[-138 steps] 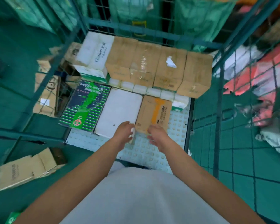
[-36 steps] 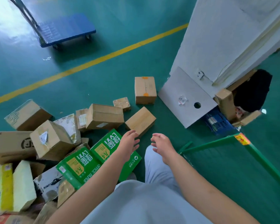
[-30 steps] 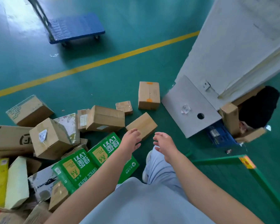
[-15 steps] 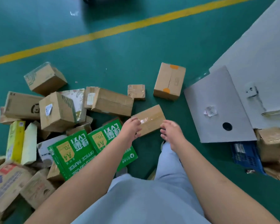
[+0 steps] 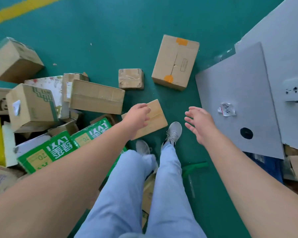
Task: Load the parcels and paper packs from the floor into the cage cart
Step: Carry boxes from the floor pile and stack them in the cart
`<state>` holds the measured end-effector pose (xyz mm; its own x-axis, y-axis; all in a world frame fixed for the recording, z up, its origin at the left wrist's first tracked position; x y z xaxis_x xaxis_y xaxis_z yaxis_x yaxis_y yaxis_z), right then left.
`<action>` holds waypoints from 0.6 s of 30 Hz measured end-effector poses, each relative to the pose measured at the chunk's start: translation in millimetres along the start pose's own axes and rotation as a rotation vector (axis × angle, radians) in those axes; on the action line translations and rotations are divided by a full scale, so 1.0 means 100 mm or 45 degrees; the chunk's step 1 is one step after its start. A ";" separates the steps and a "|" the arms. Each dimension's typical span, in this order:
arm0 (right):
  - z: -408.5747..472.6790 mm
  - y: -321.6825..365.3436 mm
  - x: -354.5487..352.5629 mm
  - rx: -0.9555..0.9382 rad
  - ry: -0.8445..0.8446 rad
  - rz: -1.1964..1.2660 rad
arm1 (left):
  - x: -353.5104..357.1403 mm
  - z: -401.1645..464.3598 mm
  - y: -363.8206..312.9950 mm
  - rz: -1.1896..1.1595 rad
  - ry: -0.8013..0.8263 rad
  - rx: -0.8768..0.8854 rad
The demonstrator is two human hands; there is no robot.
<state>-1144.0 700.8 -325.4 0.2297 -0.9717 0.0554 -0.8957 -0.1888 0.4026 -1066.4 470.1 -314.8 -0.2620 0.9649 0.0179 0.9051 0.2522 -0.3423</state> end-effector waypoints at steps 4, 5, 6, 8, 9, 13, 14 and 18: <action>0.74 -0.07 -0.11 0.068 -0.029 0.032 | 0.03 0.83 -0.10 0.010 0.018 -0.035; 0.85 -0.08 -0.13 0.084 -0.034 0.023 | 0.01 0.96 -0.12 0.023 0.019 -0.038; 1.14 -0.12 -0.15 0.104 -0.046 0.025 | 0.00 1.27 -0.12 0.038 0.028 -0.057; 1.56 -0.15 -0.20 0.105 -0.063 0.009 | -0.07 1.74 -0.10 0.087 0.018 -0.069; 1.80 -0.17 -0.22 0.106 -0.072 -0.008 | -0.11 2.00 -0.09 0.119 0.015 -0.078; 2.78 -0.30 -0.26 0.162 -0.092 -0.113 | -0.23 3.02 -0.07 0.154 0.018 -0.083; 2.99 -0.30 -0.27 0.166 -0.099 -0.138 | -0.24 3.22 -0.09 0.161 0.029 -0.073; 3.79 -0.30 -0.36 0.152 -0.140 -0.178 | -0.27 4.00 -0.20 0.230 -0.023 -0.029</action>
<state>-1270.1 687.8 -685.6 0.3179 -0.9432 -0.0961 -0.8983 -0.3320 0.2877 -1211.2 409.2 -684.5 -0.1002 0.9932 -0.0593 0.9454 0.0765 -0.3169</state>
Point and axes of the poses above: each hand's wrist, its own z-axis towards the middle knuckle, its own x-axis out of the palm, y = z × x, the point moved 8 cm from there along z, towards the middle knuckle, and after that the axes turned 12 degrees about y, right-handed, at the moved point
